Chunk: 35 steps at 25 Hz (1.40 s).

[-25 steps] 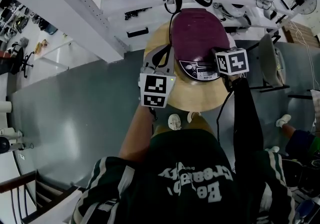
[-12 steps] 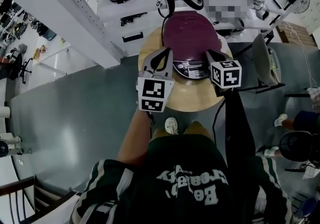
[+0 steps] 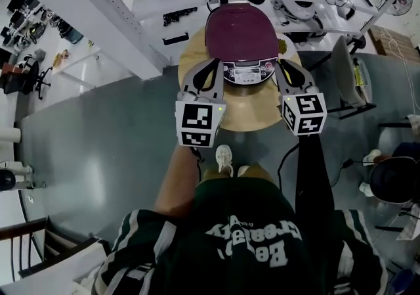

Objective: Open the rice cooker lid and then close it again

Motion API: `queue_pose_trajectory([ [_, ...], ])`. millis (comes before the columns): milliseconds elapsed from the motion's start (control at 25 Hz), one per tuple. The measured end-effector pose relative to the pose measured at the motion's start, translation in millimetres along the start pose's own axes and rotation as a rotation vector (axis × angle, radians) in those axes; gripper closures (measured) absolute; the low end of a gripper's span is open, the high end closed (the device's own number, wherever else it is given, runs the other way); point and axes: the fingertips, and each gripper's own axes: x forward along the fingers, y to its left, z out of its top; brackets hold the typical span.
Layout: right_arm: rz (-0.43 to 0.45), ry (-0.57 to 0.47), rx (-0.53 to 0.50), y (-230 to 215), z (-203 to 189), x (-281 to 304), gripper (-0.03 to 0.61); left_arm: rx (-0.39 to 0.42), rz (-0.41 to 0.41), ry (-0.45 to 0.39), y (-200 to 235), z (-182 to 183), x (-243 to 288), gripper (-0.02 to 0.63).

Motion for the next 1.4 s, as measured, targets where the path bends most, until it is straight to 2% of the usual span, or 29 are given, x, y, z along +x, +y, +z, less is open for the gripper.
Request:
queue_pose_trajectory([
  [320, 0.075, -0.110, 0.022, 1.4, 8.0, -72.2, 0.530, 0.038, 0.051, -0.024, -64.5, 7.6, -45.5, 0.617],
  [480, 0.071, -0.170, 0.018, -0.7, 9.9, -102.2, 0.575, 0.054, 0.066, -0.030, -85.6, 6.7, -63.1, 0.617],
  [640, 0.060, -0.215, 0.013, -5.1, 15.2, -128.3, 0.575, 0.054, 0.077, -0.063, -100.0, 16.7, -74.5, 0.617],
  [920, 0.054, -0.212, -0.001, -7.0, 8.7, -147.9, 0.575, 0.051, 0.081, -0.080, -116.3, 19.3, -85.4, 0.617],
  [1240, 0.058, -0.181, -0.068, -5.3, 5.4, -147.0, 0.575, 0.051, 0.100, -0.081, -117.2, 23.6, -88.5, 0.617],
  [1400, 0.045, -0.180, -0.068, -8.5, 3.9, -147.1, 0.575, 0.054, 0.103, -0.077, -116.6, 23.3, -86.9, 0.617],
])
